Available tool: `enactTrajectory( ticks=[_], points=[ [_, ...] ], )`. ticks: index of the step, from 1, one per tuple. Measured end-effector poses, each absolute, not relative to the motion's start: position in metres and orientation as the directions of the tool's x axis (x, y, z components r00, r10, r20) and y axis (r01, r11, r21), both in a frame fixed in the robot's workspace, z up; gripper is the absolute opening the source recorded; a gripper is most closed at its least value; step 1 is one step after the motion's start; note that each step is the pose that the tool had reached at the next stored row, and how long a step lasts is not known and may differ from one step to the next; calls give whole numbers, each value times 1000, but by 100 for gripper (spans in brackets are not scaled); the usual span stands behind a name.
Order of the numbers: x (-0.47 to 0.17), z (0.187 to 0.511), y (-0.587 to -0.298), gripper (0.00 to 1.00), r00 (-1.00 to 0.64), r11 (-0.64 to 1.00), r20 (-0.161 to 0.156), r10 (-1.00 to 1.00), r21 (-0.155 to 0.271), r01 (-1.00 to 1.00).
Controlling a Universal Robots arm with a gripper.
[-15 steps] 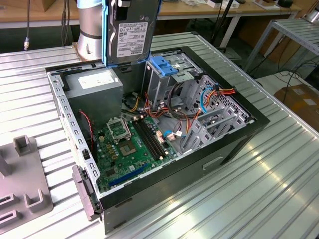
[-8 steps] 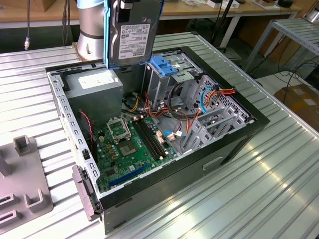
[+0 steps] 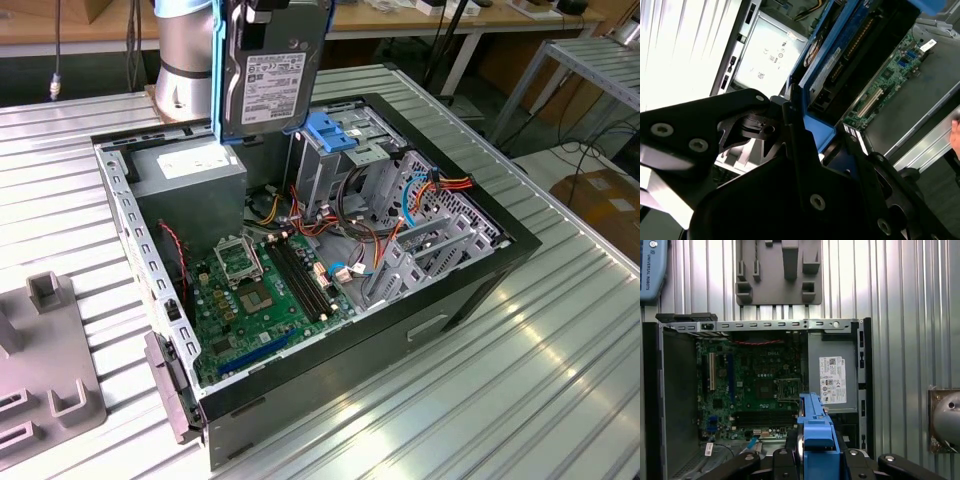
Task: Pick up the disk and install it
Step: 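Insert the disk into the insertion slot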
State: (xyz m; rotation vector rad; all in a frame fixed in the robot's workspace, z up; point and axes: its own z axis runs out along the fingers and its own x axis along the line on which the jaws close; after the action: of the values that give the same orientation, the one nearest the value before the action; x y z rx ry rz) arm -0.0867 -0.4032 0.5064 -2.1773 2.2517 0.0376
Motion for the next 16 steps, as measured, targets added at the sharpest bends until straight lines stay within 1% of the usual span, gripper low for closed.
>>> enactTrajectory(
  ticks=[16],
  points=[
    [-81,506,-407,37,-34,33,-23,-999,11,-999]
  ],
)
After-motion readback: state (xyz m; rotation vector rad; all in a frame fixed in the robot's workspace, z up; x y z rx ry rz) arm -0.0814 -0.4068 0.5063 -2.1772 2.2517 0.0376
